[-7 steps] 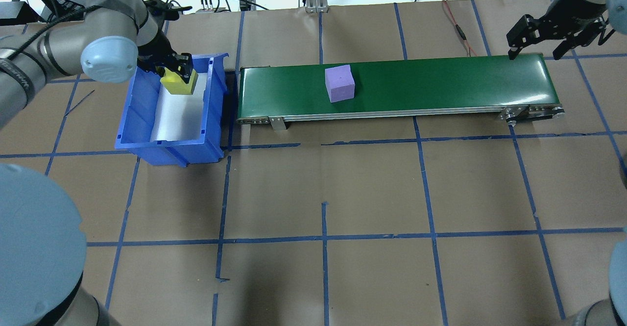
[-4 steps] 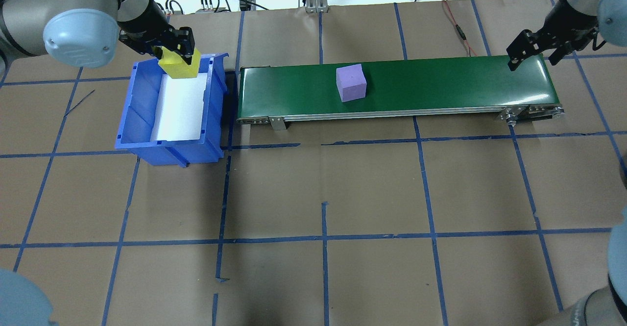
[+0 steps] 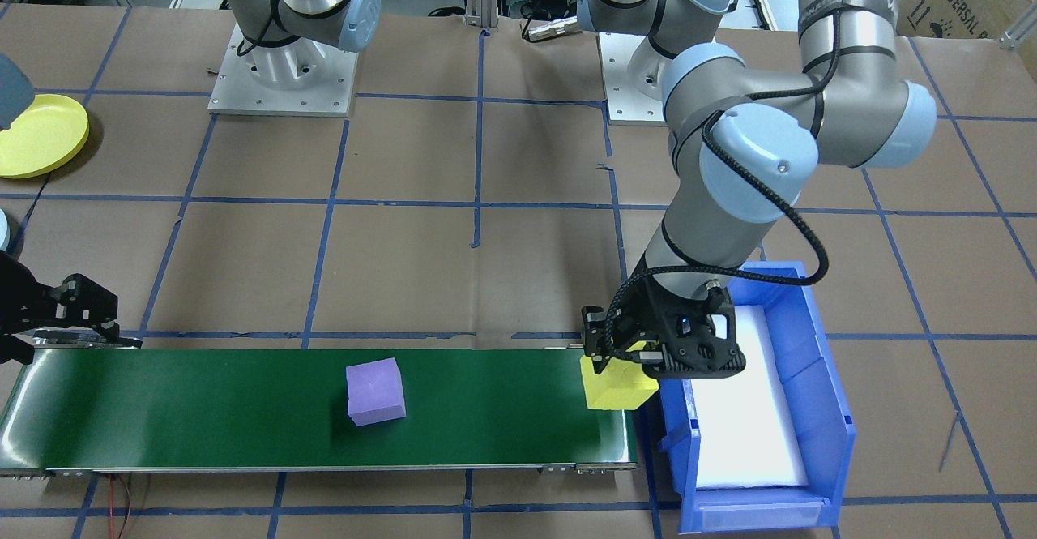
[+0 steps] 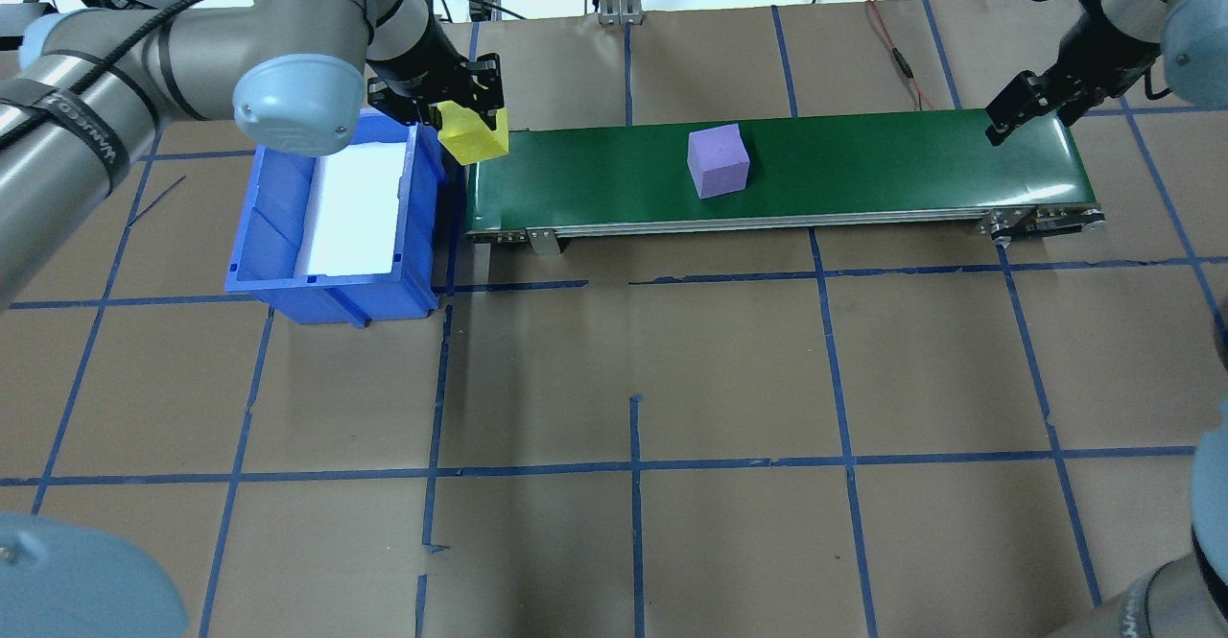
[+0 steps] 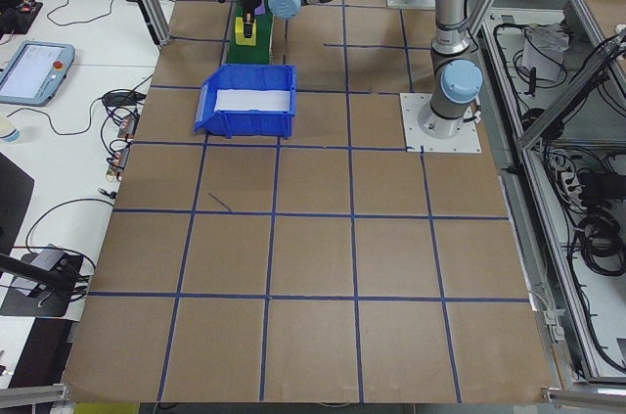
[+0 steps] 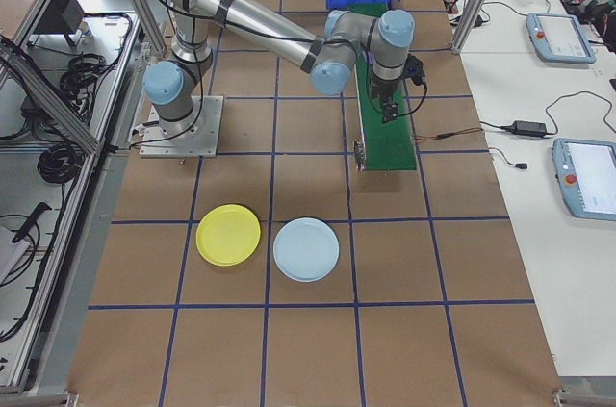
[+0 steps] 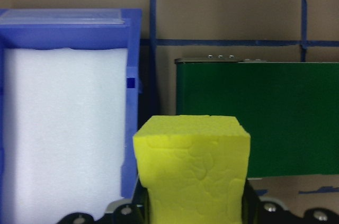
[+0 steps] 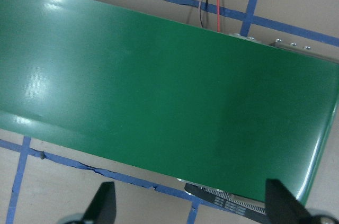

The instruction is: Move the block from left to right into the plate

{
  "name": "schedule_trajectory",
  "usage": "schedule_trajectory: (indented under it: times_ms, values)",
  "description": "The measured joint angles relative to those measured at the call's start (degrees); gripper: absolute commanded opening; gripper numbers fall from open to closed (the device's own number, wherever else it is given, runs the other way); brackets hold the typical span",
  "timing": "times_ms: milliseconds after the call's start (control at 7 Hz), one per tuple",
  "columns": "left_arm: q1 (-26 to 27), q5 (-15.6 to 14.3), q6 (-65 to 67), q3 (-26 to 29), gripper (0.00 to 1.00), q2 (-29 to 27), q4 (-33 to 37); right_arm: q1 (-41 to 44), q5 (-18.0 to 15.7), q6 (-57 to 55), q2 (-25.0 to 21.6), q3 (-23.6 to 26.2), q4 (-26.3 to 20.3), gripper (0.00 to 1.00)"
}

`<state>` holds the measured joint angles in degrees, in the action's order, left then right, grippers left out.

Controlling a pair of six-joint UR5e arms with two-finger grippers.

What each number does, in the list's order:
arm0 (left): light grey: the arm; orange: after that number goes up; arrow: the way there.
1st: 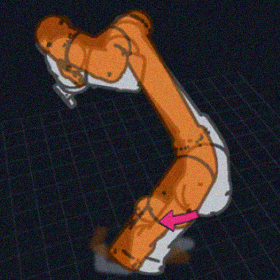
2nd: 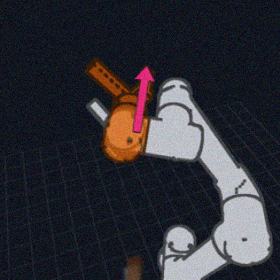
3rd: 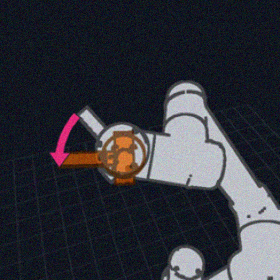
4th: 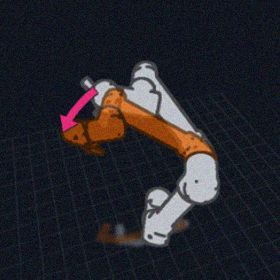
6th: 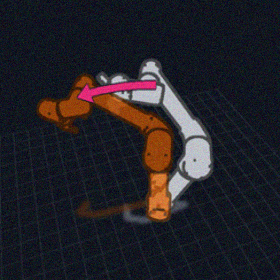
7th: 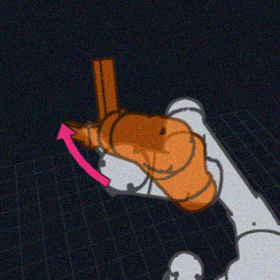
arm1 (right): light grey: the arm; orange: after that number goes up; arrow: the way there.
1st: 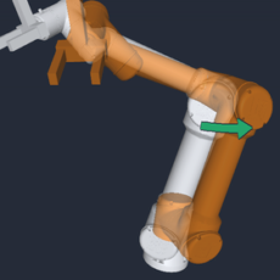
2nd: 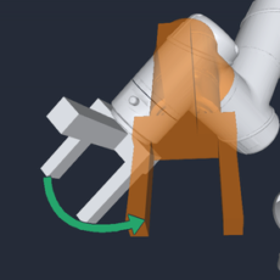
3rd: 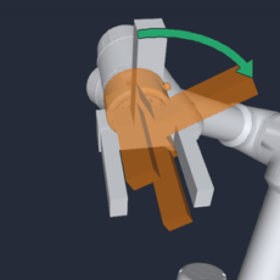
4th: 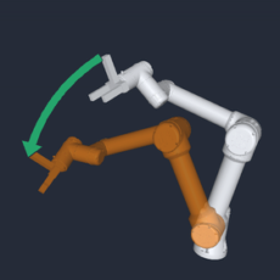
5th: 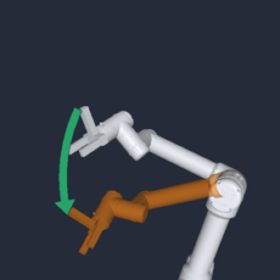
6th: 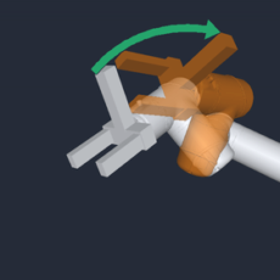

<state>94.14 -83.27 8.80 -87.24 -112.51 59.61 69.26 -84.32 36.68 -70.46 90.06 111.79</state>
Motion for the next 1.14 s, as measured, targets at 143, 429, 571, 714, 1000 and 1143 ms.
schedule_trajectory:
  times_ms: [143,429,571,714,1000,1143]
  values:
    - [0.89,0.36,1.38,-0.02,0.78,-2.9,-3.23,-0.09,0.76,0.36,-0.01,0.72,1.92,1.0]
    - [2.2,0.45,3.15,-0.03,1.0,-6.78,-7.63,-1.01,1.91,1.27,-0.45,1.45,6.98,1.0]
    - [2.42,0.13,3.32,-0.04,1.0,-6.57,-8.15,-1.34,3.33,4.89,-0.4,1.98,8.0,1.0]
    - [2.49,-1.34,3.21,-0.03,1.0,-4.72,-6.99,-1.62,4.01,9.55,-0.44,2.56,8.39,1.0]
    - [2.46,-5.36,2.86,0.16,1.0,4.03,3.35,-2.63,4.34,17.72,-0.67,3.11,8.31,1.0]
    - [2.31,-7.37,2.82,0.22,1.0,9.64,11.15,-2.98,4.97,22.61,-0.55,3.21,7.58,1.0]
